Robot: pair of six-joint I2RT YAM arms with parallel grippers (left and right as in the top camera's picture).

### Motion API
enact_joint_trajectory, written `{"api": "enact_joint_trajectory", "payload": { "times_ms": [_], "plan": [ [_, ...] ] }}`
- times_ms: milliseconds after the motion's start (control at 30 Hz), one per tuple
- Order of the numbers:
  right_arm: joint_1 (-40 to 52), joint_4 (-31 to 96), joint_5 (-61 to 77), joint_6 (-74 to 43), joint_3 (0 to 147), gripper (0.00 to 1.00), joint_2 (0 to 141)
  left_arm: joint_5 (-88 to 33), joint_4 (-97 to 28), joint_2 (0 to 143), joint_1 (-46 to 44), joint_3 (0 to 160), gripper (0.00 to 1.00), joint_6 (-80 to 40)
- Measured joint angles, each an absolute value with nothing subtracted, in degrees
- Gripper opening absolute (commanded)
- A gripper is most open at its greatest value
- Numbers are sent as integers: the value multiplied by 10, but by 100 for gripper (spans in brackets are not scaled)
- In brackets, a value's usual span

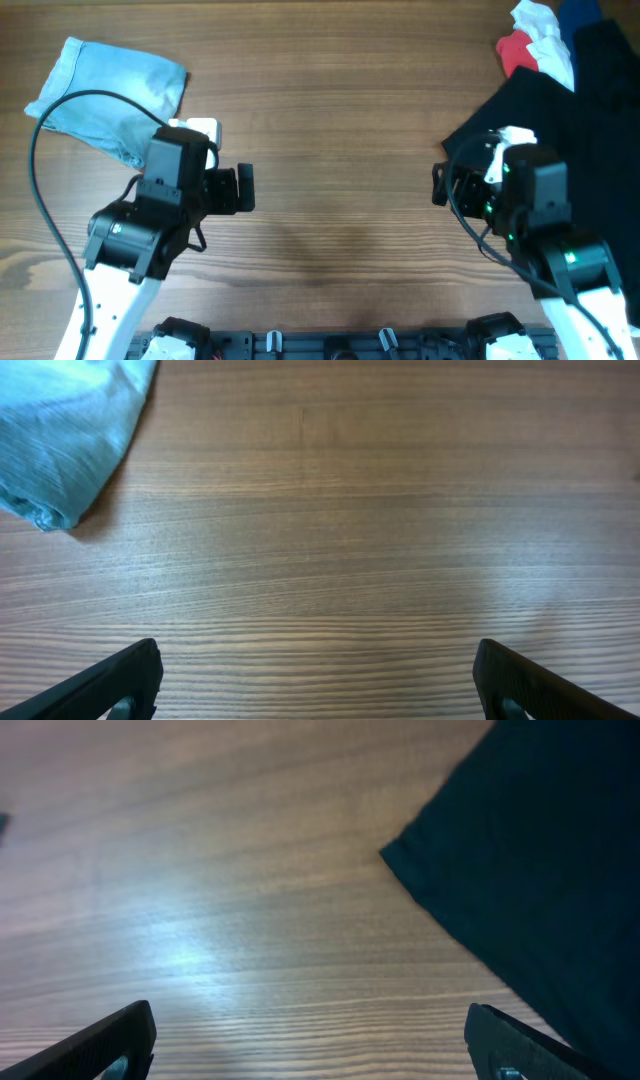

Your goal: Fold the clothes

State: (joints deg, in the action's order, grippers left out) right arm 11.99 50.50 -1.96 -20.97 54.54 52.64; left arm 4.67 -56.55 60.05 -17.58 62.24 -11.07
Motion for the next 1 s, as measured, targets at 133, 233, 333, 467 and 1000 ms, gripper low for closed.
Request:
{"api": "enact_joint_trajectory", "payload": {
  "times_ms": [133, 233, 333, 467, 1000],
  "plan": [
    [123, 485, -30, -205, 543, 100, 540, 47, -566, 616, -176, 622, 100, -111],
    [123, 420, -36, -194, 535, 100, 523, 47, -566, 623, -176, 622, 100, -111],
    [123, 327, -37, -168, 499, 100, 467, 47, -566, 626, -176, 622, 100, -111],
    [123, 219, -35, -132, 423, 100, 359, 47, -565, 627, -176, 622, 100, -111],
    [96, -9, -20, -96, 89, 100, 24, 47, -566, 627, -176, 622, 100, -111]
  ]
}}
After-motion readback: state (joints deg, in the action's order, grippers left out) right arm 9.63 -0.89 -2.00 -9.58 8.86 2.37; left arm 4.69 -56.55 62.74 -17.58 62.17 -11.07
